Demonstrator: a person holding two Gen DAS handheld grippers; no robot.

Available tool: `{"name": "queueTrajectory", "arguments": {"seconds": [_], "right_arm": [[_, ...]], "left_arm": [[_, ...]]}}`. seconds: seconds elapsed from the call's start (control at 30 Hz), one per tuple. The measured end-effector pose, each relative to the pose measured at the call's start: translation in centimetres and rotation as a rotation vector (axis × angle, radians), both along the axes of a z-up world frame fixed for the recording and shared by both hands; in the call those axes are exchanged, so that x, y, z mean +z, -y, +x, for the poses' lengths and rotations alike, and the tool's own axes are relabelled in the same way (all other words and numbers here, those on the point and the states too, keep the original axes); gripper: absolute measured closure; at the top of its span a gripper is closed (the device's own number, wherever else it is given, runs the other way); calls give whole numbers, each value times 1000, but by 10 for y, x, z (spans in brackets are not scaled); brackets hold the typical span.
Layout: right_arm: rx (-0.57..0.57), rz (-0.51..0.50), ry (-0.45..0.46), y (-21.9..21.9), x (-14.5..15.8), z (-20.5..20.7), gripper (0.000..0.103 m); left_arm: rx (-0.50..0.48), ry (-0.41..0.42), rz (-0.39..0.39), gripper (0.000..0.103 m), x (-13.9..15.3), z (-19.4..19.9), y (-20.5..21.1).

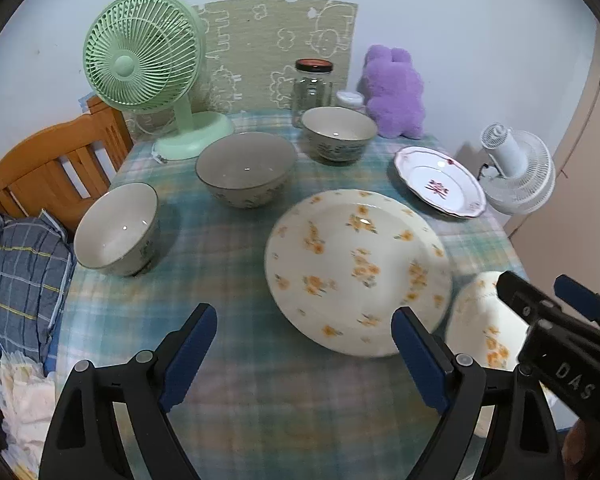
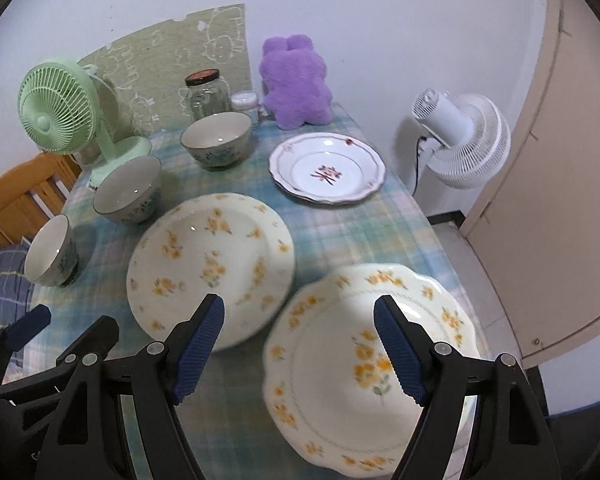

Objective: Organize plates and bowls

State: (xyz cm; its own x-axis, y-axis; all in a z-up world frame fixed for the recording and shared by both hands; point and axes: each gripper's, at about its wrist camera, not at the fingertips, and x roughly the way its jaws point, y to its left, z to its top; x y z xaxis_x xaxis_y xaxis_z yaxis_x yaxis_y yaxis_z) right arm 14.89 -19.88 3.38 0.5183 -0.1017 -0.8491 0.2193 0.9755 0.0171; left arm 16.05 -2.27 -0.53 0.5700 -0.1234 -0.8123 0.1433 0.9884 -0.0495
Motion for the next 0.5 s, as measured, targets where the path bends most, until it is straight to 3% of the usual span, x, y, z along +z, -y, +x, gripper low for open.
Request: {"name": "queueTrajectory", "arguments": {"seconds": [0.17, 0.5], "right_arm": [[18, 25, 9, -10, -3, 26, 23], [79, 64, -35, -11, -52, 90, 23]], "left_arm": [[23, -15, 12, 13, -9, 23, -1], [96, -68, 38, 14, -50, 76, 12]]}}
